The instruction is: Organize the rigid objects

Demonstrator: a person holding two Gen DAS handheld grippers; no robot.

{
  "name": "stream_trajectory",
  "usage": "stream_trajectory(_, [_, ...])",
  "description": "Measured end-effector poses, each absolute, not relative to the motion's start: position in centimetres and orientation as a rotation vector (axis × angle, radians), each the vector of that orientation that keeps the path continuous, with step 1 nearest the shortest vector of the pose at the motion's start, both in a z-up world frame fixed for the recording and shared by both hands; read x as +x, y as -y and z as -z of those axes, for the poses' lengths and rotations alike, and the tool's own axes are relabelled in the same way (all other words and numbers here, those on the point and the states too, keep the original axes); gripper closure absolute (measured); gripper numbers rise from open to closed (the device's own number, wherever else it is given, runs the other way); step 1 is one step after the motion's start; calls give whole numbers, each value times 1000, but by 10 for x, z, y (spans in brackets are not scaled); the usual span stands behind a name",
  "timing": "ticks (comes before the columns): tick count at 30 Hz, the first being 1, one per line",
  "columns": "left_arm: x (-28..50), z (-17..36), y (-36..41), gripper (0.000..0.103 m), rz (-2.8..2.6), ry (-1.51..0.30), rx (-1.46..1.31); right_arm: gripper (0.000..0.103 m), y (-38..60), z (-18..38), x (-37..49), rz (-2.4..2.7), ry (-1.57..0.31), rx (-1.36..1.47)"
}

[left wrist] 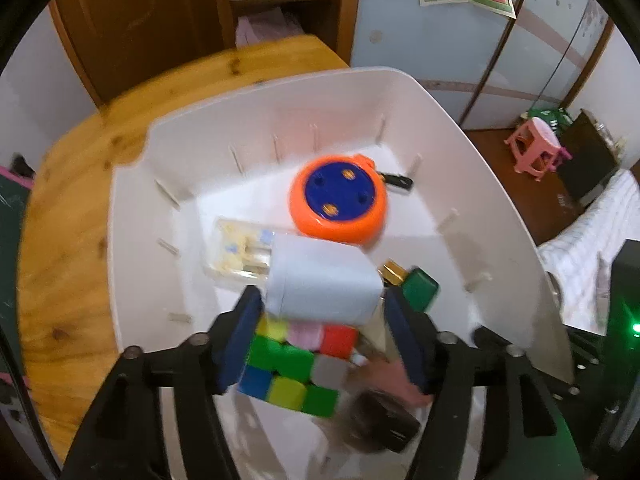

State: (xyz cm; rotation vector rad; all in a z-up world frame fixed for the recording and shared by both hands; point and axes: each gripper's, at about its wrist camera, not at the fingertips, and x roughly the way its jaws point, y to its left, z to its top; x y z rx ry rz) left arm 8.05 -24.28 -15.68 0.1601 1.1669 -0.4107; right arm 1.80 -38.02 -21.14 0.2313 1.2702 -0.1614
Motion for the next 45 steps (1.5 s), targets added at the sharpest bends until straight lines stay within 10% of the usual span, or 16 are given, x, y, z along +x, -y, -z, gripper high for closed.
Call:
stream_trajectory(4, [76,157,243,15,414,-1181,155,83,380,212,18,162,-1270,231])
stream_trajectory(45, [11,100,177,14,223,-1016,164,83,378,204,10,202,-1249,234])
